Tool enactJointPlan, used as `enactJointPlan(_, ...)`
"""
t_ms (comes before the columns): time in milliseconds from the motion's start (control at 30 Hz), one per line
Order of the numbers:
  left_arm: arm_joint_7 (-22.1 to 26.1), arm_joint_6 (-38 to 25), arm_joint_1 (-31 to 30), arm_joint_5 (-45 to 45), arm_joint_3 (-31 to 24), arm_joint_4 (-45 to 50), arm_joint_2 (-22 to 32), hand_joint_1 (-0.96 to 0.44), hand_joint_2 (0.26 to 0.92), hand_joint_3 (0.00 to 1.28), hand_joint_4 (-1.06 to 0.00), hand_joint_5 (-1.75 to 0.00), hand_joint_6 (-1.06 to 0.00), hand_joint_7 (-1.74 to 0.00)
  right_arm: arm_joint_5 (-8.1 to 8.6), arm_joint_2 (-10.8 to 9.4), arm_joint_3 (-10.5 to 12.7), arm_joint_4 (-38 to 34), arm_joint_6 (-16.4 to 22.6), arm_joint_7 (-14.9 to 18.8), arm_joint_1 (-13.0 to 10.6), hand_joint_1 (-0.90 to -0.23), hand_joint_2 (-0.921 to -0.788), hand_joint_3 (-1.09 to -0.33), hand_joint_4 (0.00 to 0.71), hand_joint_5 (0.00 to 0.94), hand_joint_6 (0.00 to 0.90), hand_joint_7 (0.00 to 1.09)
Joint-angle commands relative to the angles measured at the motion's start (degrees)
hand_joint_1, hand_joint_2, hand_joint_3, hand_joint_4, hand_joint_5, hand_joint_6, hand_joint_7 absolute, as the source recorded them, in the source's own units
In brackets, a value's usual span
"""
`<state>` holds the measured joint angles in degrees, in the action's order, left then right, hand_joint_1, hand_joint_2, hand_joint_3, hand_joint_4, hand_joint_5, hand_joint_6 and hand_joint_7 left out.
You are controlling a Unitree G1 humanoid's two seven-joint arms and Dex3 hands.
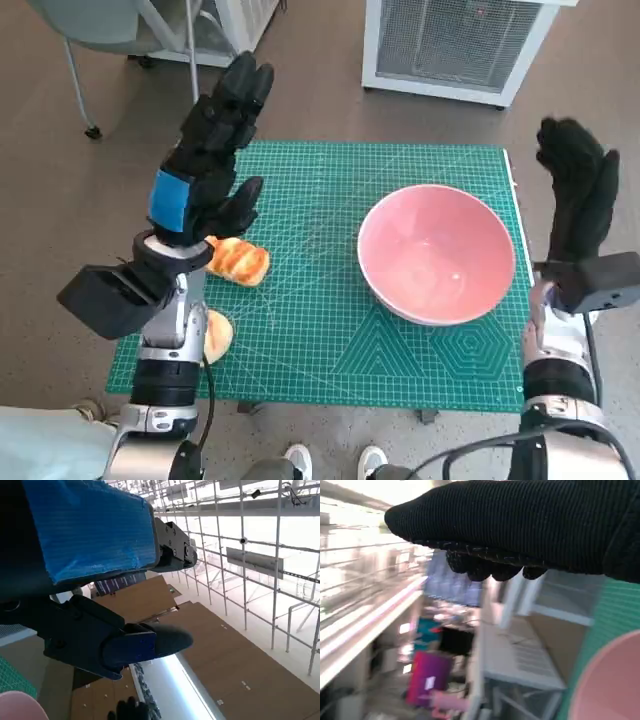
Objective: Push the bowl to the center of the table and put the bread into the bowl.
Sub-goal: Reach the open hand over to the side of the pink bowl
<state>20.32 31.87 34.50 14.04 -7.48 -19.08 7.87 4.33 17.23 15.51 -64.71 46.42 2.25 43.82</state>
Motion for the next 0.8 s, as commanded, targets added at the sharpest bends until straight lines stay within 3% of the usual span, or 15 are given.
enactJointPlan(33,0.6,-0.2,-0.7,1.0,-0.2,0.6,0.1,-0.69,0.921,0.49,-0.21,0.0,-0.26,0.0,0.24,-0.8,0.3,-3.2,-3.1,-0.9,-0.9,-0.633,-0.921,-0.838,0.258,0.003,0.008,0.59)
enactJointPlan(400,0.6,0.2,-0.5,0.5,-0.4,0.2,0.4,-0.65,0.921,0.5,-0.21,0.0,-0.26,0.0,1.86,-4.0,1.1,-6.3,-8.1,0.4,-1.7,-0.637,-0.921,-0.847,0.24,0.0,0.005,0.59)
enactJointPlan(800,0.2,-1.2,-1.0,0.4,-0.5,1.9,1.3,-0.64,0.921,0.51,-0.21,0.0,-0.26,0.0,3.58,-8.8,2.0,-8.3,-14.2,3.1,-0.5,-0.648,-0.921,-0.786,0.234,0.0,0.037,0.53)
